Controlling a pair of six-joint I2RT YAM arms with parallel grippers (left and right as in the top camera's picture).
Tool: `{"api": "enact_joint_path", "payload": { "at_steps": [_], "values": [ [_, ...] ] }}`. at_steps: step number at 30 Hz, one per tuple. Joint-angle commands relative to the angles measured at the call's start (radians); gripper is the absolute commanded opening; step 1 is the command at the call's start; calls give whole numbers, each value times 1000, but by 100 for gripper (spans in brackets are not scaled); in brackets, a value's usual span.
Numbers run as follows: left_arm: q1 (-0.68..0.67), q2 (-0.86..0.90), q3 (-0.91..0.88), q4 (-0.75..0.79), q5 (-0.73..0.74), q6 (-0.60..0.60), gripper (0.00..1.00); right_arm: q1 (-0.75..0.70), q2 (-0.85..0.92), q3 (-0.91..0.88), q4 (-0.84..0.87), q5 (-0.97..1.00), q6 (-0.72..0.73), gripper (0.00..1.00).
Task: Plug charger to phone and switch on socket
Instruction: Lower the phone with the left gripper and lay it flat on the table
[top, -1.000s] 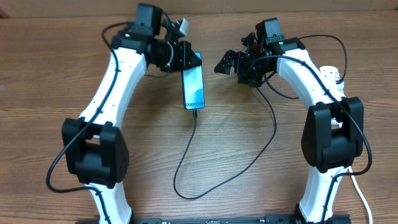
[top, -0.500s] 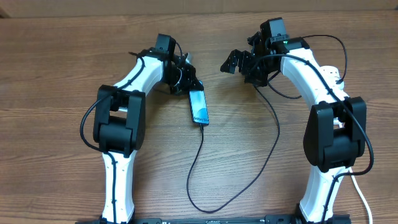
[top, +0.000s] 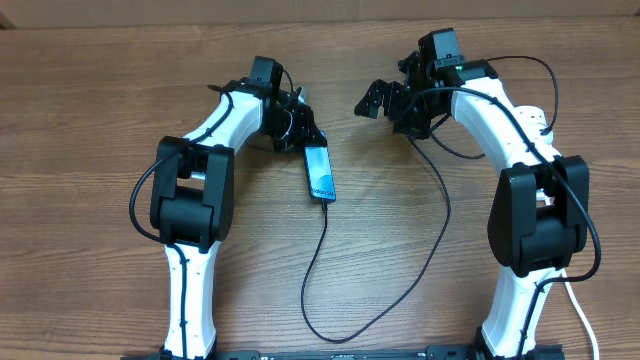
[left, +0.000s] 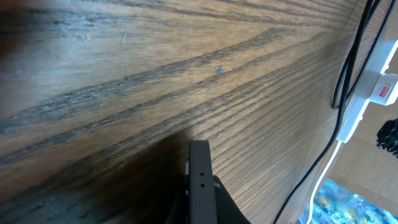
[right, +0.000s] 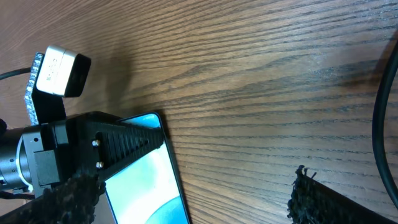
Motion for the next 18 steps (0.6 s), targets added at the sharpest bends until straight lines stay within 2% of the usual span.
{"api": "enact_joint_path", "payload": {
  "at_steps": [1, 18],
  "values": [
    [-13, -2, -1, 2, 19, -14, 11, -4, 2, 10, 1, 10, -3, 100],
    [-13, -2, -1, -44, -33, -14, 19, -4, 2, 10, 2, 10, -3, 100]
  ]
}}
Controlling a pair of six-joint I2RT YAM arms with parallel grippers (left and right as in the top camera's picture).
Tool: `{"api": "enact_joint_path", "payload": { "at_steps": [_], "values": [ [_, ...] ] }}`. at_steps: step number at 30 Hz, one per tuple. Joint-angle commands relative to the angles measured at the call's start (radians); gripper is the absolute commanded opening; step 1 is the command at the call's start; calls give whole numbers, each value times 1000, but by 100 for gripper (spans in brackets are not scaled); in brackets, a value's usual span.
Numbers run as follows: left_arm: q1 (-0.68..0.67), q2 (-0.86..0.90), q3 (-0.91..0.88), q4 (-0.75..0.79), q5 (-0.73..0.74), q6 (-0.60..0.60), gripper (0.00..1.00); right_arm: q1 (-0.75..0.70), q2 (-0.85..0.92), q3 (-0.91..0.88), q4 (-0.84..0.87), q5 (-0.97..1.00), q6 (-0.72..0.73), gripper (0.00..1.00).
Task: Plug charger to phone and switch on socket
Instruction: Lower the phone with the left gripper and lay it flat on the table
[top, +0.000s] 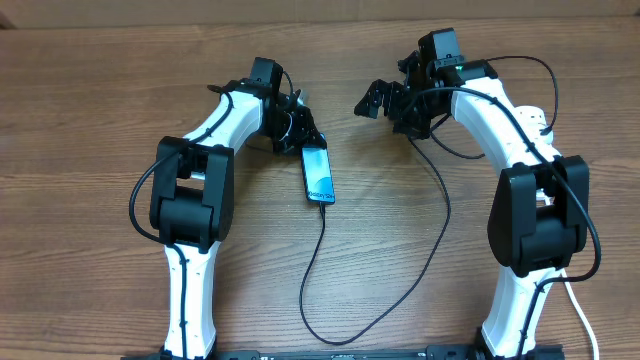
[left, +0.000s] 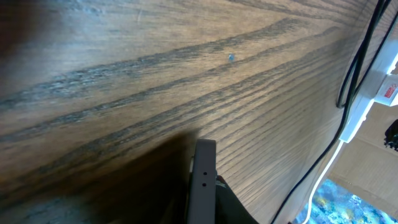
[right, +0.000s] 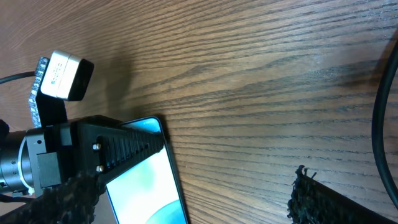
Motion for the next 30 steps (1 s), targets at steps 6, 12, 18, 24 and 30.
{"api": "enact_joint_path", "payload": {
  "at_steps": [6, 12, 18, 24, 30],
  "values": [
    [-13, -2, -2, -22, -26, -6, 24, -4, 2, 10, 2, 10, -4, 100],
    [-13, -2, -2, -27, -40, -15, 27, -4, 2, 10, 2, 10, -4, 100],
    [-13, -2, -2, -58, -124, -78, 29, -4, 2, 10, 2, 10, -4, 100],
    [-13, -2, -2, -63, -128, -82, 29, -4, 2, 10, 2, 10, -4, 100],
    [-13, -2, -2, -98, -175, -86, 29, -4, 2, 10, 2, 10, -4, 100]
  ]
}}
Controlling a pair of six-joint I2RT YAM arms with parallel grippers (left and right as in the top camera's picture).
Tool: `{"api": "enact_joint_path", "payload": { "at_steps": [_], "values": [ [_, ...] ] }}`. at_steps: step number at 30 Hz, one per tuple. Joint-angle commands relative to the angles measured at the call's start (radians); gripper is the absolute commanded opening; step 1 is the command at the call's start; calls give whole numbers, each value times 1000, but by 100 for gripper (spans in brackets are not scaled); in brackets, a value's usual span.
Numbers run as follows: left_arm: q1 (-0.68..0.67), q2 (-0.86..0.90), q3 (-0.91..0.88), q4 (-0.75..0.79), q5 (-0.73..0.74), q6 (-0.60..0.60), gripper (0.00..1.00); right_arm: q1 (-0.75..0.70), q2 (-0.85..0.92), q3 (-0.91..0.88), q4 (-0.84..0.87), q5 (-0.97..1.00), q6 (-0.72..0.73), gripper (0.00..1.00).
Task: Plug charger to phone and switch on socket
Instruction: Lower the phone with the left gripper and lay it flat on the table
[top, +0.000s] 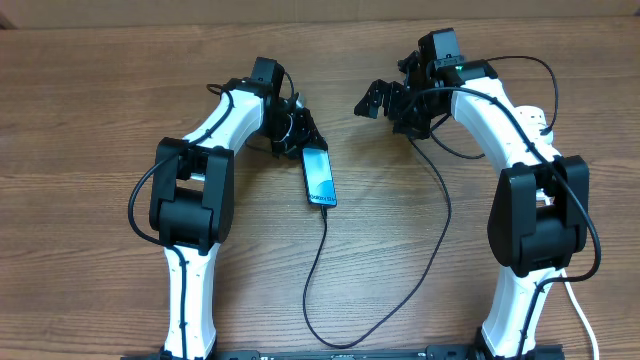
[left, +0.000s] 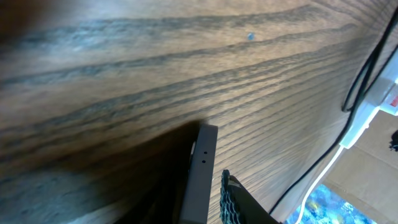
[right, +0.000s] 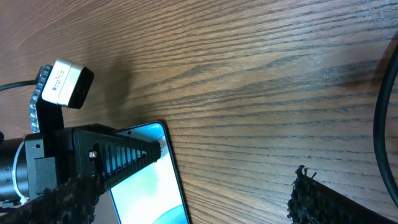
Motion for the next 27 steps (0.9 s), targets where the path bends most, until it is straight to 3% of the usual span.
{"api": "enact_joint_path", "payload": {
  "at_steps": [1, 19, 27],
  "values": [
    [-6, 11, -8, -39, -151, -23, 29, -4, 2, 10, 2, 11, -4, 100],
    [-6, 11, -8, -164, -280, -13, 30, -4, 2, 10, 1, 11, -4, 100],
    [-6, 11, -8, -174, -291, -13, 38, -4, 2, 10, -1, 11, -4, 100]
  ]
}}
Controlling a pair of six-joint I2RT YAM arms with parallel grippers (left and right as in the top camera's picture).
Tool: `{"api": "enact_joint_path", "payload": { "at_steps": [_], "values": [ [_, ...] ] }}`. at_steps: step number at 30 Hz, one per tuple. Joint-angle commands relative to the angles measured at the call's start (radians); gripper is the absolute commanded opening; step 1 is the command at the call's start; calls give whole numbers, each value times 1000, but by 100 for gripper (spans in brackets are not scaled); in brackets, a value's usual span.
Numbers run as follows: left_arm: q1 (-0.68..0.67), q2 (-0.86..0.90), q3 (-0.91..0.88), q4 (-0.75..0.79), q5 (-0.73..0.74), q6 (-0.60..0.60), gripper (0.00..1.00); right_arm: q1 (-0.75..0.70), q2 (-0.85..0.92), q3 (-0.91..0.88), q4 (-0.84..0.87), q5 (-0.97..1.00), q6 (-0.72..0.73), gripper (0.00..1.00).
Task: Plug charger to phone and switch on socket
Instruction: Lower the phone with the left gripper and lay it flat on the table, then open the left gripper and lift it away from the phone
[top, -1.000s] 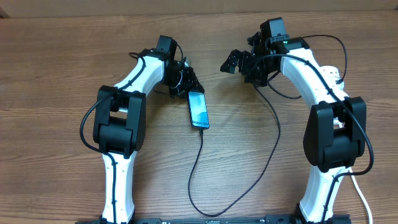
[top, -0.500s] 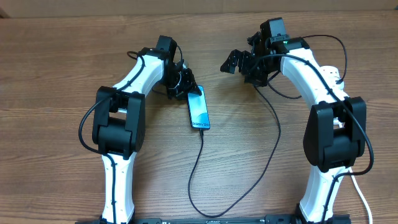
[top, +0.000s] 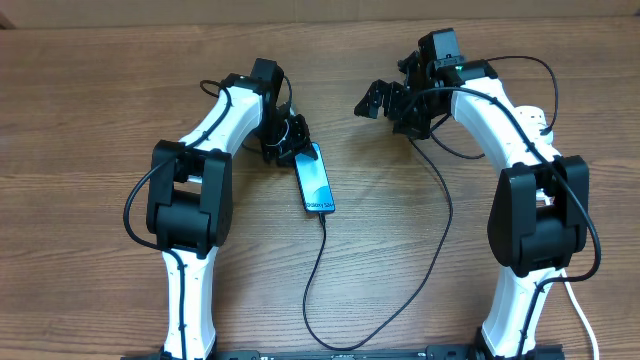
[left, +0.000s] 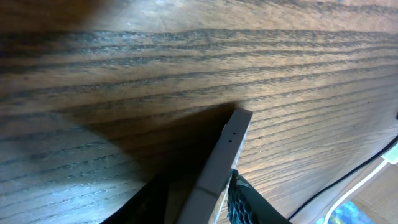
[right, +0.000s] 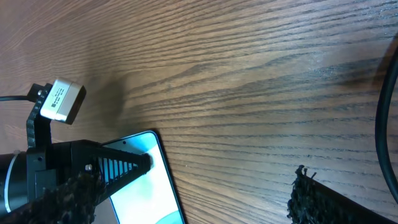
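The phone (top: 314, 178) lies lit-screen up at mid-table, with the black charger cable (top: 318, 262) running into its near end. My left gripper (top: 290, 143) is shut on the phone's far end. In the left wrist view the phone's grey edge (left: 217, 165) sits between my fingers (left: 245, 200). My right gripper (top: 368, 100) hangs open to the phone's right, holding nothing. The right wrist view shows the phone's screen (right: 144, 183) and my left gripper's finger on it. A white sliver of the socket strip (left: 380, 165) shows at the left wrist view's right edge.
The cable loops toward the table's near edge and back up under the right arm (top: 443, 215). A second black cable (right: 385, 112) crosses the right wrist view. A white lead (top: 580, 312) lies at the near right. Bare wood (top: 90, 130) surrounds the arms.
My left gripper has shifted a little left with the phone's far end, and the phone now slants more across the table. The right gripper has not moved.
My left gripper was shut on the far end of the phone with the cable at its near end, and stayed so at each moment. The phone turned and slid slightly left. My right gripper stayed open in one place.
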Motion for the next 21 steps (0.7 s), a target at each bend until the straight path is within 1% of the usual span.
{"api": "enact_joint_path", "payload": {
  "at_steps": [1, 6, 19, 20, 21],
  "values": [
    [-3, 40, -21, -10, -144, -2, 39, -4, 2, 10, 1, 10, -3, 100],
    [-3, 40, -21, -10, -144, -2, 42, -4, 2, 10, 1, 10, -3, 100],
    [-3, 40, -21, -29, -148, -2, 45, -4, 2, 10, 1, 10, -3, 100],
    [-3, 40, -21, -29, -148, -2, 47, -4, 2, 10, 2, 10, -3, 100],
    [-3, 40, -21, -29, -148, 0, 54, -4, 2, 10, 1, 10, -3, 100]
  ]
}}
